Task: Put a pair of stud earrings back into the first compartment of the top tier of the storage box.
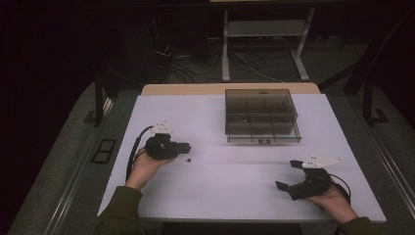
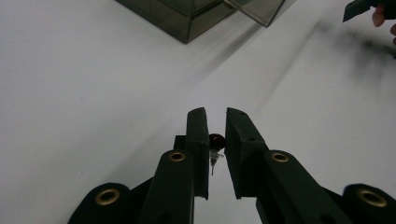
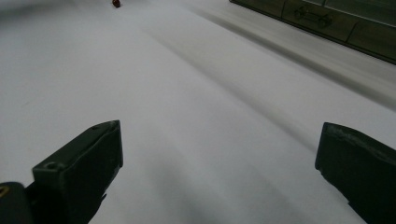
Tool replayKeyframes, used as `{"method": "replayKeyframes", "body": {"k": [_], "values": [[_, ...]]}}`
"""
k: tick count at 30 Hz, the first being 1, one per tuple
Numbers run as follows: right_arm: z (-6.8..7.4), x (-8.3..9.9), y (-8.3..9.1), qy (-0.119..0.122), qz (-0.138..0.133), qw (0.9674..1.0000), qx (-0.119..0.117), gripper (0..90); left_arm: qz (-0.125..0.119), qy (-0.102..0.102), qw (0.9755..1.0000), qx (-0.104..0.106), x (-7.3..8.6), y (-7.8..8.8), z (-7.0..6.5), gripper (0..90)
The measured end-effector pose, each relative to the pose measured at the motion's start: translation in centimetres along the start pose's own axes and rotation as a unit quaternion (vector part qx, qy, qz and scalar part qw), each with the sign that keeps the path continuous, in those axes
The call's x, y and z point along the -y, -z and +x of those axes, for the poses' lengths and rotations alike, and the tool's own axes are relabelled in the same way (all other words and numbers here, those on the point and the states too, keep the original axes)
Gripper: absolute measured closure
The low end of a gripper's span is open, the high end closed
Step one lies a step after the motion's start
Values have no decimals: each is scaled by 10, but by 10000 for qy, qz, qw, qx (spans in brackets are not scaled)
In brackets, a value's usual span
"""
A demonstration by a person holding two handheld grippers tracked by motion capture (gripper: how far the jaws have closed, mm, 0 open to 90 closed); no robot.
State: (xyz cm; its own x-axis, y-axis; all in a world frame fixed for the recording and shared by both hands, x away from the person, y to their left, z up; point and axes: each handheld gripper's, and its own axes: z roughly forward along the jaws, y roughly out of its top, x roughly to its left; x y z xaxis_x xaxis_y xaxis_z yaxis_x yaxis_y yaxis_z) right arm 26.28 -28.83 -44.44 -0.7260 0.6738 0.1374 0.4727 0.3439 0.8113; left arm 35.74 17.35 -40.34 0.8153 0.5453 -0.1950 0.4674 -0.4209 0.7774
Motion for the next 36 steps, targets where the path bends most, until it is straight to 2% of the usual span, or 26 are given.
{"method": "replayKeyframes", "body": {"k": [1, 13, 18, 22, 26, 36], "values": [[0, 0, 0, -5, -1, 10000, -3, 4, 20, -67, 10000, 15, -3, -1, -2, 785], [0, 0, 0, -13, 17, 10000, 3, 4, -126, -222, 9996, 134, -25, -7, -14, 785], [0, 0, 0, -24, 19, 10000, 5, 4, -126, -377, 9990, 193, -34, -10, -18, 785], [0, 0, 0, -27, 18, 10000, 11, 4, -172, -383, 9989, 226, -40, -12, -21, 785], [0, 1, 1, -52, 21, 10000, 10, 4, -261, -481, 9981, 289, -49, -16, -25, 785], [0, 1, 1, -46, 10, 10000, 23, 3, -309, -573, 9972, 376, -64, -23, -28, 785]]}}
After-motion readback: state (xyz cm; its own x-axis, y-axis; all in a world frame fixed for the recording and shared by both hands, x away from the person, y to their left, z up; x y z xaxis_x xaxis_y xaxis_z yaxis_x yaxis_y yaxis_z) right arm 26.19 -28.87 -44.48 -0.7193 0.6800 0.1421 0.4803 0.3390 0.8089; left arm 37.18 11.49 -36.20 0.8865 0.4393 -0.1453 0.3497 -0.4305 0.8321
